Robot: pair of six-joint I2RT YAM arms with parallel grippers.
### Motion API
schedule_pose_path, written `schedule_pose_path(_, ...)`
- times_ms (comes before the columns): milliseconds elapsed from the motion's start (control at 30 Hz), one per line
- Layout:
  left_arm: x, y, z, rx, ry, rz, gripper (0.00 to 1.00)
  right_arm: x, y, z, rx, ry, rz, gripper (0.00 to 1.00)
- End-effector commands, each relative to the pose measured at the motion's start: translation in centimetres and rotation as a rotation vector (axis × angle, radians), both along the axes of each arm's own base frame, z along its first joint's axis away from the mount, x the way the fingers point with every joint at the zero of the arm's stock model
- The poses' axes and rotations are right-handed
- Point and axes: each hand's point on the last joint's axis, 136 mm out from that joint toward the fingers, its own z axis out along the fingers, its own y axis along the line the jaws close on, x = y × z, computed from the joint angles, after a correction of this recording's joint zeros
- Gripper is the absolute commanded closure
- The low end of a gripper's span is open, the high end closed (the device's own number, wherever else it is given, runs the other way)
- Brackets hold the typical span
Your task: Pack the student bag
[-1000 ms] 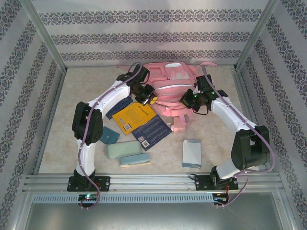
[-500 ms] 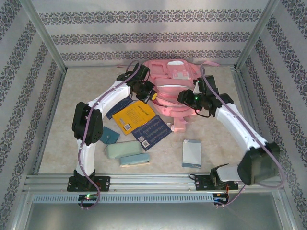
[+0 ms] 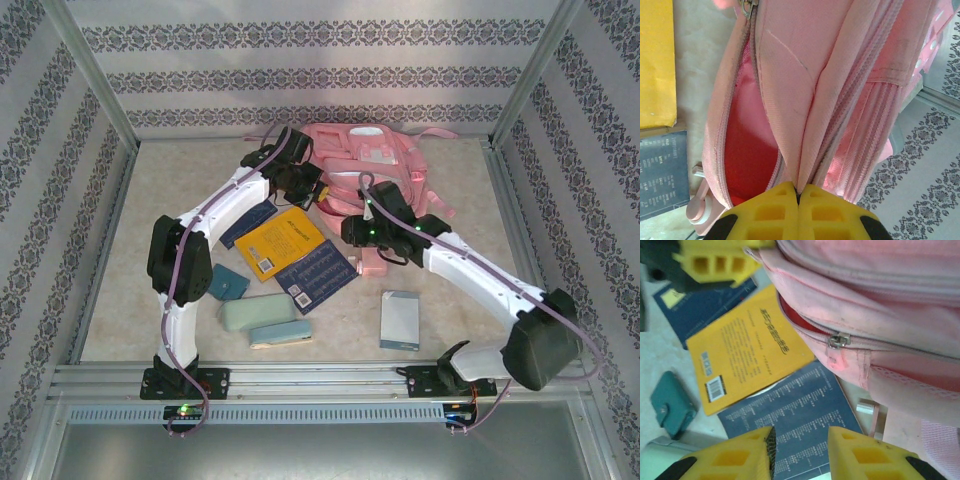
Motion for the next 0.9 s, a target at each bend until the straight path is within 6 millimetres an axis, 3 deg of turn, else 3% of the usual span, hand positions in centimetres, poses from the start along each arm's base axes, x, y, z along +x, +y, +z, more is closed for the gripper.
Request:
schedule_pose_path(0, 0.2, -0.8, 7.1, -0.100, -0.136, 0.023, 1.00, 1.7, -0.8, -1.0, -0.037, -0.012, -0.108, 0.66)
schedule_pose_path(300, -0.9, -1.9, 7.6, -0.111, -0.135, 0.006, 1.00, 4.7, -0.3, -3.2, -0.086, 0.016, -0.162, 0.68)
schedule_pose_path(533, -1.4, -1.5, 7.7, -0.096, -0.140, 0.008, 1.00, 6.7, -1.3, -3.3, -0.101, 0.011, -0.206, 0.92)
schedule_pose_path(633, -1.3, -1.0, 7.2, -0.086, -0.134, 0.019, 1.00, 6.6, -1.9, -2.4, -0.091, -0.007, -0.205, 0.99)
schedule_pose_path(867, -0.5, 1.4, 6.4, -0.015, -0.141, 0.037, 1.00, 4.9, -4.5, -0.9, 0.025, -0.016, -0.201, 1.00)
